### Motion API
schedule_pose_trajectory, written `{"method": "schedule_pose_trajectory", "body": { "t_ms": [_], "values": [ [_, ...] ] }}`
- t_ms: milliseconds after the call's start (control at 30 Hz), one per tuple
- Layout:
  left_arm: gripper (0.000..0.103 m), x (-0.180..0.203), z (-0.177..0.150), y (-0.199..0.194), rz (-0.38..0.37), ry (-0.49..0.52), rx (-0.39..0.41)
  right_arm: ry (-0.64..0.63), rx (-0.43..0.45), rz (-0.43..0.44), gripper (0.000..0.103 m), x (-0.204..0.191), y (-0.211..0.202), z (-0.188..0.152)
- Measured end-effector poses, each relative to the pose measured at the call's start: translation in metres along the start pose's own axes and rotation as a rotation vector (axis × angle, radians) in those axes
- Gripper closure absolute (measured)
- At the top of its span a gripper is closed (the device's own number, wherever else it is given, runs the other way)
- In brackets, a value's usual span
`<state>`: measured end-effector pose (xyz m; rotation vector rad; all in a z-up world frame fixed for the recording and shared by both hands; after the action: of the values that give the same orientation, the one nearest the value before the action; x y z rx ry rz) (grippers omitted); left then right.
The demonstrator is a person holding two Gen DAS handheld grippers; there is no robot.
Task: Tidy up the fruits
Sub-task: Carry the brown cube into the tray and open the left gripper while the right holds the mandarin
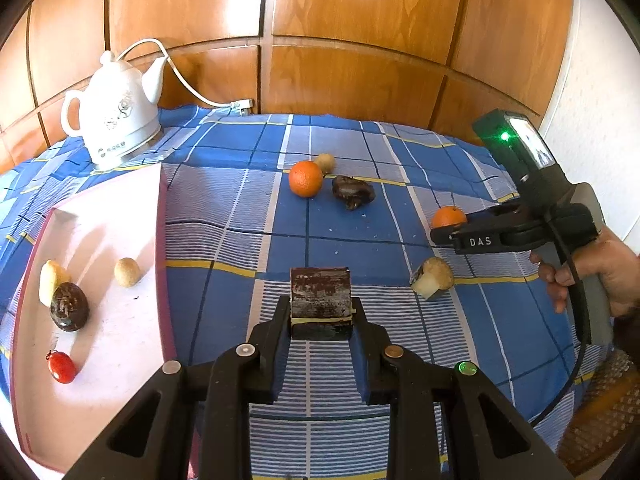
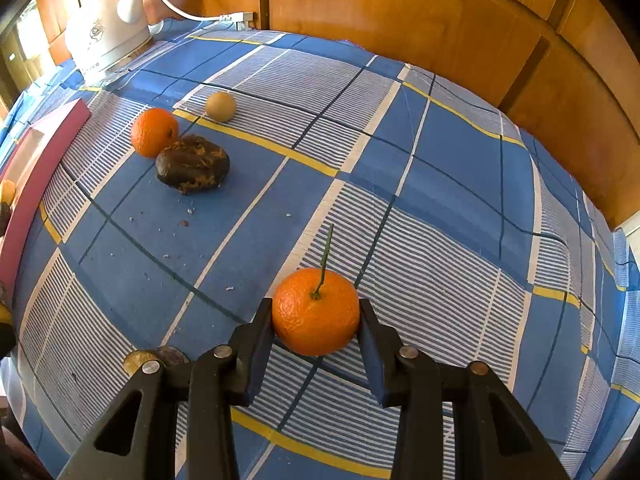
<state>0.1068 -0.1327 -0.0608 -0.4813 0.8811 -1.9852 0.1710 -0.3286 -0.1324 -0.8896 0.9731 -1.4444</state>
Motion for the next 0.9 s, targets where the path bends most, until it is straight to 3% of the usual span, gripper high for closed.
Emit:
{"method": "schedule_pose_trajectory", "body": {
  "t_ms": [467, 667, 900],
  "values": [
    [0.076, -0.031, -0.001, -0.013, -0.013, -0.078, 0.007, -0.015, 0.010, -0.012, 0.063, -0.003, -0.004, -0.004],
    [0.076, -0.088, 0.003, -0.025, 0.005, -0.218, 0.019, -0.017, 0.010, -0.014, 0.063, -0.004, -0.005, -0.004],
    [0.076, -0.176, 0.009, -0.023, 0.114, -0.337, 0.020, -0.021, 0.008, -0.014, 0.063, -0.006, -0.007, -0.007]
  ]
}}
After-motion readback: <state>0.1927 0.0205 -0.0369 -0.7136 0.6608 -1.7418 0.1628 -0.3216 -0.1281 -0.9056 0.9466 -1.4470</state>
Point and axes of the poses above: each gripper's, at about its wrist camera, not at the fingertips, and y roughly the way its jaws point, x to its right, z to its top, the point moved 7 cm from there along y, roughly the way its jaws point, and after that the axes turned 10 degrees about y, right-handed, at the moved point
